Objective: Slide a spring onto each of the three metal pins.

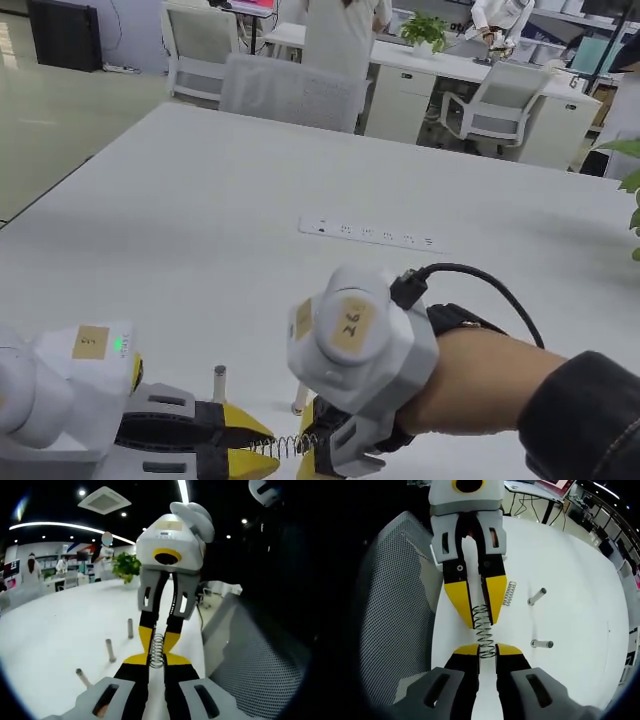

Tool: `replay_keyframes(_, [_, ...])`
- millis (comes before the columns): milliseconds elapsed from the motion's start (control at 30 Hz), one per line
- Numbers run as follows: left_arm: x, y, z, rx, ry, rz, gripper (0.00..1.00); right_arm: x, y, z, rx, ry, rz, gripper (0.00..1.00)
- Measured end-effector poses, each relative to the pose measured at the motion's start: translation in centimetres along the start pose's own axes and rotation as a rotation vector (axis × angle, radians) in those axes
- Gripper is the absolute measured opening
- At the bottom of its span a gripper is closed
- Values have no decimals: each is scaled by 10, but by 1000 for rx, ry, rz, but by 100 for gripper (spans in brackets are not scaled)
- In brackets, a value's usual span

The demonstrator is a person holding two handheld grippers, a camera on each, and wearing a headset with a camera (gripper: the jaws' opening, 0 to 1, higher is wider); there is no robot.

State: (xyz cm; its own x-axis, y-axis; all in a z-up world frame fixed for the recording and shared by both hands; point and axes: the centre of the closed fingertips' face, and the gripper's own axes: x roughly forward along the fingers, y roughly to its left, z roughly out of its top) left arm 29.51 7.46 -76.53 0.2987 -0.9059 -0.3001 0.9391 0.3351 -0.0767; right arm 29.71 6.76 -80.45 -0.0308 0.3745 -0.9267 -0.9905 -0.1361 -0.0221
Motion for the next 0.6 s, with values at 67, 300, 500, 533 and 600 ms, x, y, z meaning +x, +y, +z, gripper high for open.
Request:
replay_keyframes(67, [0, 1, -1, 0, 1, 3, 3, -3, -1, 2, 1, -5, -5, 8])
replay_keyframes(300, [0, 2, -3, 3, 11, 9, 3, -9, -2, 8, -4, -21, -17, 8])
replay_keyframes(500, [2, 2, -8, 9, 30, 8, 3, -14, 1, 15, -6, -47, -10, 8])
replay_keyframes(533, [2, 2, -9, 10, 33, 9, 3, -14, 1, 16, -5, -54, -8, 8])
replay_keyframes(600, [2, 2, -10, 11, 37, 8, 3, -16, 1, 19, -6, -66, -7, 8])
